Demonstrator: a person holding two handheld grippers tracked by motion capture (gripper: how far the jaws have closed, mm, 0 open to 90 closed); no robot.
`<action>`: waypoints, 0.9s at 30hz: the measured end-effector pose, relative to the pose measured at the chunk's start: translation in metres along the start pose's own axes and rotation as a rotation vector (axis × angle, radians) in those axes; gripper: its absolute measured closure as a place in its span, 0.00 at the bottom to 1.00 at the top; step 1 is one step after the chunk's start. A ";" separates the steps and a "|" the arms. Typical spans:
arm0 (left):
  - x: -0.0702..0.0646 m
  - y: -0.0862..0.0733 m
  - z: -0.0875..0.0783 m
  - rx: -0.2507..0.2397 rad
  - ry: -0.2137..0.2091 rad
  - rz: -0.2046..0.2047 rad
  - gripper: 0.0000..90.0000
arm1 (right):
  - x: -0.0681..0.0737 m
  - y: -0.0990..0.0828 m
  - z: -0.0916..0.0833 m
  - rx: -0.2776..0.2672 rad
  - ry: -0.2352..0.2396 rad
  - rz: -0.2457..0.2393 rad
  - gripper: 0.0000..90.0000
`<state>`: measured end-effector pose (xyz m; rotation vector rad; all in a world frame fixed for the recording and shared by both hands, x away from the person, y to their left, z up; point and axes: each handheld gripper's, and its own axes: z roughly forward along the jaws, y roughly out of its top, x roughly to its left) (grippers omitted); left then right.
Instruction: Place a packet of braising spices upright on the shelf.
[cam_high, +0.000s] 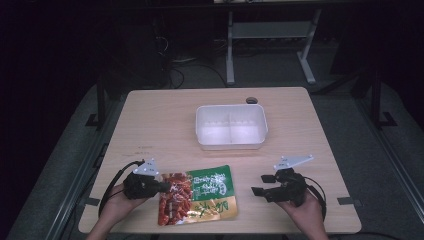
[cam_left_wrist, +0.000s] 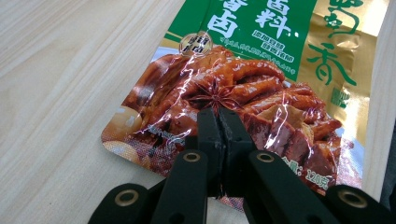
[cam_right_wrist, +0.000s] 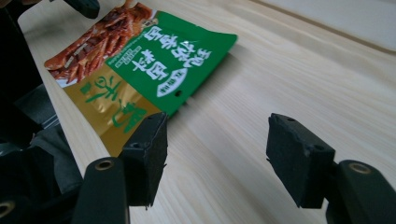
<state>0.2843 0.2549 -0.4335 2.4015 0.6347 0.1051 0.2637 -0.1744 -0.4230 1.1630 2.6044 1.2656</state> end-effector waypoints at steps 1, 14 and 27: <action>0.000 0.000 0.000 0.003 -0.001 0.000 0.98 | 0.002 0.002 0.004 0.011 0.004 -0.003 0.43; -0.001 -0.002 0.012 0.083 -0.002 0.018 0.98 | 0.012 0.018 0.054 0.146 0.086 0.018 0.46; 0.000 -0.002 0.013 0.087 -0.014 0.010 0.98 | 0.013 0.018 0.074 0.201 0.121 0.064 0.47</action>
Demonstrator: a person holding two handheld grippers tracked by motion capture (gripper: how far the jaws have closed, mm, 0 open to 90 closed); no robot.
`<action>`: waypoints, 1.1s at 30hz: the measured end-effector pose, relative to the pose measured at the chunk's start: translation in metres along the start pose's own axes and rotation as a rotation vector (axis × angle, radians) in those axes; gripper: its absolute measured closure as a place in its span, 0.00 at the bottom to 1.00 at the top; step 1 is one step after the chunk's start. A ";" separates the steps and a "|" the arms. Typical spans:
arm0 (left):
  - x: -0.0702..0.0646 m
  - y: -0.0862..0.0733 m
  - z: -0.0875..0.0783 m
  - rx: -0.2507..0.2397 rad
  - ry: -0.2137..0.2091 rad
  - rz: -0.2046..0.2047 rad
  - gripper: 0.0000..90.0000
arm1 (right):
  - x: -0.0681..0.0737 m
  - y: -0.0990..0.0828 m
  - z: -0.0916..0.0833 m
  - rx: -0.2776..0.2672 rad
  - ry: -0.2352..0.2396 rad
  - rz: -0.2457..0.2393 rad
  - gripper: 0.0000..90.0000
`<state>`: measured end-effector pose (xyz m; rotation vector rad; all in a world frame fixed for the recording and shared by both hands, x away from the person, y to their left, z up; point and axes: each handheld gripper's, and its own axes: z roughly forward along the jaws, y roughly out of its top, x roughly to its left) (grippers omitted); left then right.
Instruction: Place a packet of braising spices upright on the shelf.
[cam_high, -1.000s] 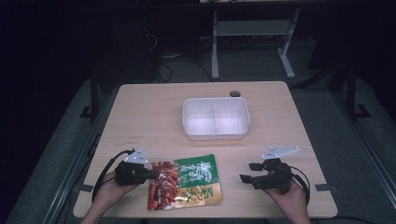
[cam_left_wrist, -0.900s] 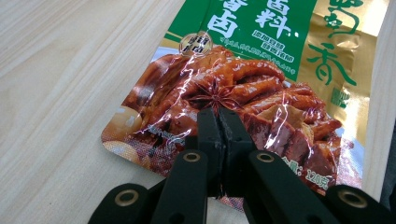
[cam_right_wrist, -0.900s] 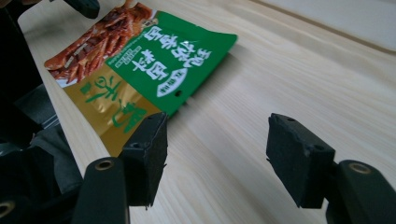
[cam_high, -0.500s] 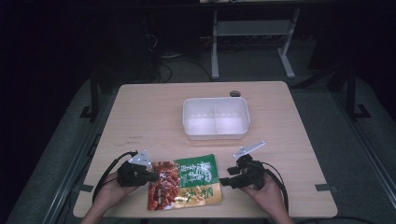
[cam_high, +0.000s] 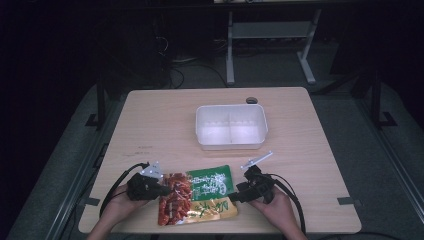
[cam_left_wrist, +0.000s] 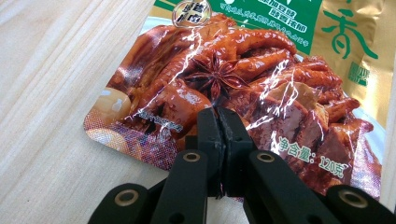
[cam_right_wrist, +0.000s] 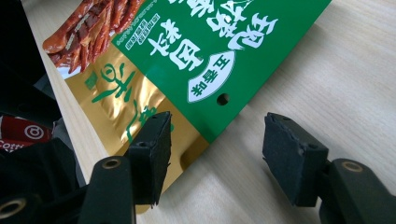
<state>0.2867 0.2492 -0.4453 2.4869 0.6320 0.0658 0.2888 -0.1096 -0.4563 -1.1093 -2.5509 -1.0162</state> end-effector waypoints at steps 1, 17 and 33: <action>0.000 0.000 0.000 0.000 0.000 0.001 0.98 | 0.000 0.000 0.000 0.000 0.000 0.000 0.47; -0.001 0.001 0.001 0.003 0.004 0.009 0.98 | 0.012 0.009 0.015 0.022 0.070 -0.018 0.57; -0.001 0.001 0.002 -0.005 0.003 0.013 0.95 | 0.008 0.016 0.025 0.021 0.109 0.052 0.85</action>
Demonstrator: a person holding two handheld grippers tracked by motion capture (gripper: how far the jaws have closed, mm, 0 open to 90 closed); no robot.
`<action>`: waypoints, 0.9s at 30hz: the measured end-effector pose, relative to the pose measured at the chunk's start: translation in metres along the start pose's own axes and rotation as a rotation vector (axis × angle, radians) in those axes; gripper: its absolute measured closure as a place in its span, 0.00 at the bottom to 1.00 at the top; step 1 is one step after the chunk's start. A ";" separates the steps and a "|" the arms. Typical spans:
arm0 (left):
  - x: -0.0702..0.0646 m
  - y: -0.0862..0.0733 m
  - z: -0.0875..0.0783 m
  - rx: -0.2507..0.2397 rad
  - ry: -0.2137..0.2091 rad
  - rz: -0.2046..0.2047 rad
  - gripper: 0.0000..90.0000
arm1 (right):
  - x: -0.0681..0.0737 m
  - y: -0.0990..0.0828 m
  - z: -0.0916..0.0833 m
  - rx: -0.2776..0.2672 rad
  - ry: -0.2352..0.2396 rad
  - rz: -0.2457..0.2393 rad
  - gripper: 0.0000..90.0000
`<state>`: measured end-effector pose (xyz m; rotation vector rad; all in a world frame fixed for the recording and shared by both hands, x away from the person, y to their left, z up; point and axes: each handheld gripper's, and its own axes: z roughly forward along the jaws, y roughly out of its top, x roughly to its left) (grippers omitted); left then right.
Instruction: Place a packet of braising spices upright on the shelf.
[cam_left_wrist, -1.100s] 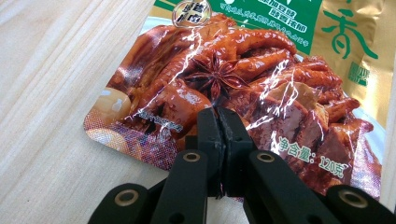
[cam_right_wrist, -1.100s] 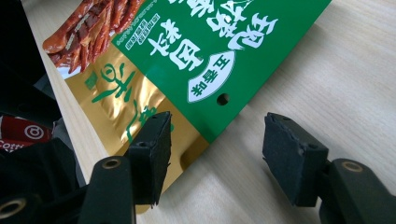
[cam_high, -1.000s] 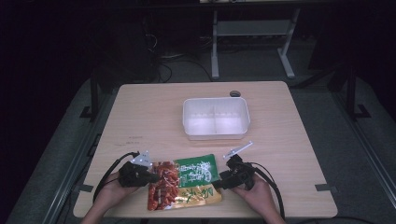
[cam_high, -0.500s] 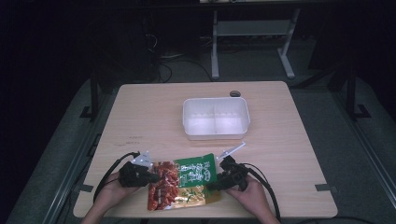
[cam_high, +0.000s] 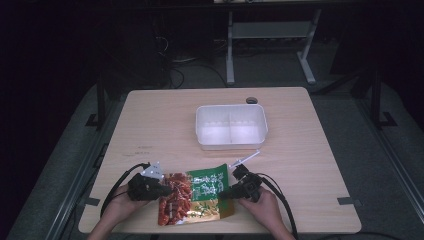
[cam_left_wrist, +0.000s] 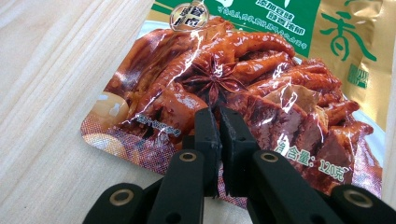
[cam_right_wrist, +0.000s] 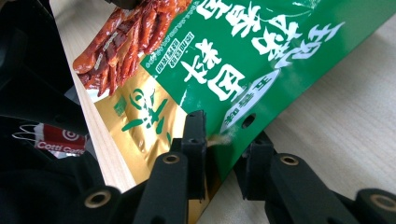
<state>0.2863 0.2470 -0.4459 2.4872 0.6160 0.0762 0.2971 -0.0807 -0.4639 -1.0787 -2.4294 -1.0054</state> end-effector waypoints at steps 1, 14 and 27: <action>0.000 0.000 0.000 0.000 0.000 0.001 0.95 | 0.000 0.000 0.000 0.000 0.000 0.000 0.85; -0.001 0.000 -0.004 -0.027 0.008 -0.009 0.89 | -0.003 0.001 -0.002 -0.024 0.030 0.019 0.96; 0.004 -0.002 -0.015 -0.079 0.062 -0.041 0.74 | -0.001 0.006 -0.031 -0.064 0.039 0.007 1.00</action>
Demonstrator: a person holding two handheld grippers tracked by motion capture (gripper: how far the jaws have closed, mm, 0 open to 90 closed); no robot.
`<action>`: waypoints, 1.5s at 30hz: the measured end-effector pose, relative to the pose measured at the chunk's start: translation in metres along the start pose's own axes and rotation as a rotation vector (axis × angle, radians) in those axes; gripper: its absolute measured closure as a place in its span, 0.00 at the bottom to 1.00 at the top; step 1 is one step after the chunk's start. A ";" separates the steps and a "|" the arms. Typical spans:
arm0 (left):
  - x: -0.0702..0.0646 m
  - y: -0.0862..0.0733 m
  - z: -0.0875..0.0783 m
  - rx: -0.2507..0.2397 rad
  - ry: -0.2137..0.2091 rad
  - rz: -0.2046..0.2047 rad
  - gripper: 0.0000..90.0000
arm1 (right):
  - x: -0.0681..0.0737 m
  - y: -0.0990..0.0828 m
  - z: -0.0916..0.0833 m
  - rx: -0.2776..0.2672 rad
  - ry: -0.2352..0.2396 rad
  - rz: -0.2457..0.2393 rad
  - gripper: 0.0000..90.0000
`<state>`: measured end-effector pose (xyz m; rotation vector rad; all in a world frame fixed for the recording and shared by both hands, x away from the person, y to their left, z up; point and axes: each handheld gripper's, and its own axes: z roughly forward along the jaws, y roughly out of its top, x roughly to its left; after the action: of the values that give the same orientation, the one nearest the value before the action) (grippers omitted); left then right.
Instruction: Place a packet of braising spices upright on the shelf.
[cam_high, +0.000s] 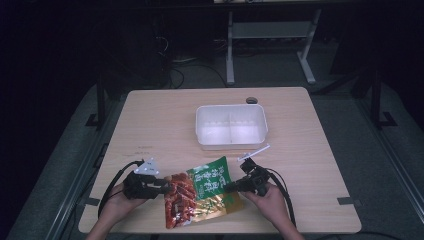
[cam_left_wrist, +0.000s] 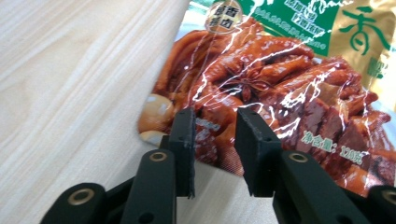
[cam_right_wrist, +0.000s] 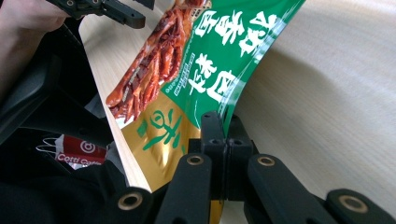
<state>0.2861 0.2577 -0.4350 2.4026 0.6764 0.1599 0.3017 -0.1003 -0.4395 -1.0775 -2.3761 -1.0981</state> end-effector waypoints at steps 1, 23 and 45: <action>0.000 0.000 0.000 0.000 0.000 0.000 0.73 | 0.000 0.000 0.000 0.000 0.000 0.000 1.00; 0.009 -0.005 -0.008 -0.059 0.072 -0.069 0.55 | 0.048 0.060 -0.046 0.045 -0.015 -0.156 1.00; 0.010 -0.005 -0.008 -0.063 0.077 -0.076 0.55 | 0.089 0.097 -0.074 0.117 0.016 -0.249 1.00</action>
<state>0.2905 0.2710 -0.4322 2.3165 0.7851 0.2391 0.3117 -0.0702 -0.2916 -0.7468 -2.5768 -1.0247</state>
